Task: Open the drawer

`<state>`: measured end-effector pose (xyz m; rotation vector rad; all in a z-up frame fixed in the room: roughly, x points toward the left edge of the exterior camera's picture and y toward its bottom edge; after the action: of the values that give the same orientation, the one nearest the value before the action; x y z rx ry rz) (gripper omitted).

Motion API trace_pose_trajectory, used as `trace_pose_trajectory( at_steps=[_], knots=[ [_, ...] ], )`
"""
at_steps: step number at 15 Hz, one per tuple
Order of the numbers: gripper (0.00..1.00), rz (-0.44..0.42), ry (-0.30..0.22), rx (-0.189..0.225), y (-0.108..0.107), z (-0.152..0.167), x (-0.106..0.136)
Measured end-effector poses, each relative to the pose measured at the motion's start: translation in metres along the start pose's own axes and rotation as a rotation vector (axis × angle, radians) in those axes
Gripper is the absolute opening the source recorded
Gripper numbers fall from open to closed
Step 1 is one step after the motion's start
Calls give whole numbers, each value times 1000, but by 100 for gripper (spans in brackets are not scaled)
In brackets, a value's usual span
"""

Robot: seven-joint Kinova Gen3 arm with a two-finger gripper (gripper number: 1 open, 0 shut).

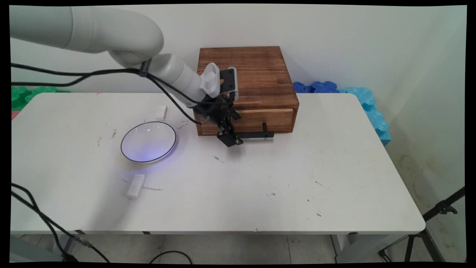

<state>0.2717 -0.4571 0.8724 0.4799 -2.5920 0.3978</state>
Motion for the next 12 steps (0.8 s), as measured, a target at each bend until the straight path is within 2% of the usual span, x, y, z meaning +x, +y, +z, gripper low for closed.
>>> trace_pose_trajectory(
  at_steps=[12],
  knots=[
    [100, -25, -36, 13, 11, 37, 3]
  ],
)
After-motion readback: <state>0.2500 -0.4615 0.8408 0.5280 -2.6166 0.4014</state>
